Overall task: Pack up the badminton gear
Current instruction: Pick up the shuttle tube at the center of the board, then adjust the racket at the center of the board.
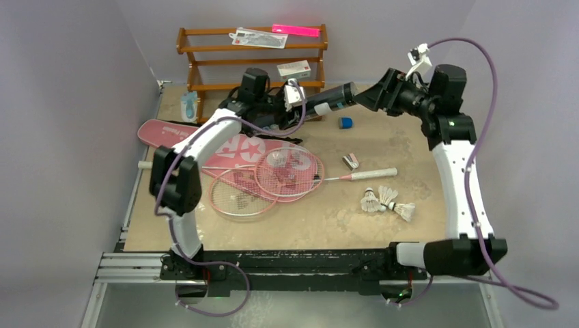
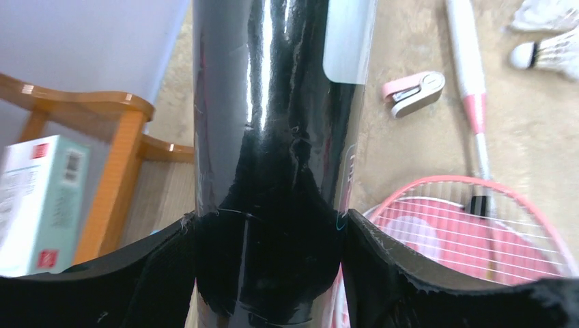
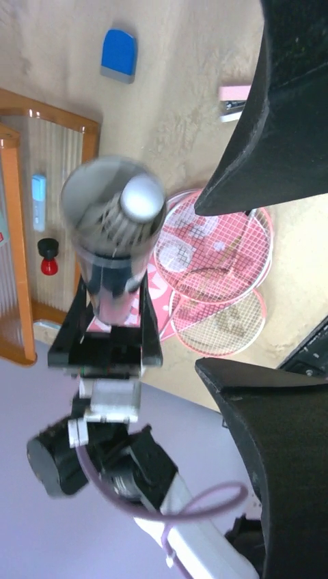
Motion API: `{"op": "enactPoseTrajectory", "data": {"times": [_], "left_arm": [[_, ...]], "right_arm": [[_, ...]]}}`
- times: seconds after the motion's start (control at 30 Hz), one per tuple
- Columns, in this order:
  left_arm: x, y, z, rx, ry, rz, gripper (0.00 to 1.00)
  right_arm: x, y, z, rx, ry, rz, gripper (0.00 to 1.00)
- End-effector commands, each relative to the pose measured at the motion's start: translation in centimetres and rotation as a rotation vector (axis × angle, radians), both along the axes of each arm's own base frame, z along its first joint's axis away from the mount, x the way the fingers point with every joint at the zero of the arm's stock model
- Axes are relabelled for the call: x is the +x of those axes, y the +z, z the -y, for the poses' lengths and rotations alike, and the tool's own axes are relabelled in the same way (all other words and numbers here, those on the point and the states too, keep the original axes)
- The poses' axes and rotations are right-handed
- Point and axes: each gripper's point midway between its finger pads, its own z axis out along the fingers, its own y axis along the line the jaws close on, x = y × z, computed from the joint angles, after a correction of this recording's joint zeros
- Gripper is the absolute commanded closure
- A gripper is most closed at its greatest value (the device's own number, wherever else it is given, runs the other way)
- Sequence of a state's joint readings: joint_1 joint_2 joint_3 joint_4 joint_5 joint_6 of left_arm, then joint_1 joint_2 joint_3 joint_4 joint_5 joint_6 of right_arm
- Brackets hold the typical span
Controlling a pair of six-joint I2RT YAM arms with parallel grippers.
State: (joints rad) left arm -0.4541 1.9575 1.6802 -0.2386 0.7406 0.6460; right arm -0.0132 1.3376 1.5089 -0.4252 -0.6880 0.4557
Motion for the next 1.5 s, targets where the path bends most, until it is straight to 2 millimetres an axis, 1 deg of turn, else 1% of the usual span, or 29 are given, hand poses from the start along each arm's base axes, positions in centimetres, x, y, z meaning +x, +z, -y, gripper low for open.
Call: {"op": "enactPoseTrajectory", "data": {"times": [0.0,0.1,0.13,0.17,0.23,0.27,0.33,0.37,0.43,0.53,0.57,0.63,0.7,0.73,0.83,0.97,1.03,1.07,1.17,1.2,1.27,1.3,1.37,1.47], "left_arm": [[-5.2,7.2,-1.6,-0.089,0.045,0.007,0.49],[-8.5,7.4,-2.5,-0.102,0.061,-0.045,0.49],[-9.5,7.1,-2.8,-0.104,0.075,-0.074,0.49],[-10.5,7.0,-3.1,-0.11,0.087,-0.104,0.49],[-12.9,5.8,-4.0,-0.112,0.104,-0.187,0.49],[-14.0,5.1,-4.4,-0.119,0.116,-0.225,0.49],[-16.2,4.0,-4.9,-0.143,0.131,-0.287,0.49],[-17.4,3.2,-5.1,-0.146,0.129,-0.318,0.49],[-19.6,2.4,-5.7,-0.153,0.134,-0.376,0.49],[-22.5,1.9,-6.4,-0.159,0.14,-0.431,0.5],[-23.6,2.3,-6.7,-0.173,0.133,-0.423,0.49],[-25.2,2.0,-6.9,-0.182,0.094,-0.413,0.49],[-26.2,0.9,-7.2,-0.173,0.08,-0.425,0.48],[-26.8,0.3,-7.3,-0.162,0.065,-0.437,0.48],[-28.0,-1.4,-6.9,-0.12,0.041,-0.486,0.48],[-29.7,-2.8,-5.0,-0.089,0.03,-0.564,0.48],[-30.8,-3.4,-3.9,-0.075,0.0,-0.567,0.48],[-30.9,-3.4,-3.2,-0.091,-0.007,-0.554,0.48],[-31.9,-3.9,-1.9,-0.13,-0.07,-0.52,0.48],[-32.1,-4.2,-1.6,-0.135,-0.088,-0.51,0.48],[-31.9,-5.5,-1.6,-0.103,-0.095,-0.474,0.48],[-31.5,-6.2,-1.6,-0.077,-0.085,-0.45,0.48],[-30.8,-7.3,-1.7,-0.021,-0.074,-0.414,0.48],[-29.7,-8.8,-1.6,0.028,-0.075,-0.356,0.47]], "right_arm": [[-3.4,3.1,0.6,-0.037,-0.047,0.087,0.2],[-5.4,3.2,1.1,-0.051,-0.085,0.104,0.18],[-6.0,2.9,1.2,-0.055,-0.093,0.1,0.18],[-6.5,2.4,1.5,-0.064,-0.112,0.095,0.18],[-7.5,0.7,2.2,-0.082,-0.156,0.061,0.14],[-8.0,-0.2,2.6,-0.094,-0.179,0.045,0.1],[-8.8,-2.4,3.4,-0.123,-0.232,-0.01,0.03],[-9.1,-3.6,3.9,-0.136,-0.255,-0.041,0.02],[-9.9,-6.3,4.5,-0.145,-0.309,-0.13,0.01],[-11.3,-10.7,4.8,-0.147,-0.334,-0.267,0.01],[-11.9,-12.3,4.9,-0.15,-0.345,-0.329,0.01],[-12.7,-15.3,5.1,-0.162,-0.36,-0.42,0.01],[-13.2,-17.4,5.3,-0.178,-0.369,-0.462,0.02],[-13.3,-18.1,5.5,-0.179,-0.385,-0.471,0.02],[-13.5,-19.3,6.3,-0.2,-0.438,-0.481,0.03],[-13.5,-21.0,7.0,-0.231,-0.471,-0.518,0.08],[-13.3,-22.0,7.4,-0.253,-0.486,-0.546,0.1],[-13.2,-22.5,7.7,-0.268,-0.5,-0.561,0.11],[-12.9,-23.3,8.2,-0.286,-0.526,-0.592,0.12],[-12.8,-23.5,8.2,-0.284,-0.532,-0.601,0.12],[-12.5,-24.1,8.3,-0.284,-0.541,-0.612,0.12],[-12.4,-24.2,8.3,-0.287,-0.54,-0.612,0.13],[-11.7,-24.4,9.1,-0.325,-0.563,-0.588,0.13],[-11.4,-24.8,8.8,-0.317,-0.546,-0.582,0.12]]}}
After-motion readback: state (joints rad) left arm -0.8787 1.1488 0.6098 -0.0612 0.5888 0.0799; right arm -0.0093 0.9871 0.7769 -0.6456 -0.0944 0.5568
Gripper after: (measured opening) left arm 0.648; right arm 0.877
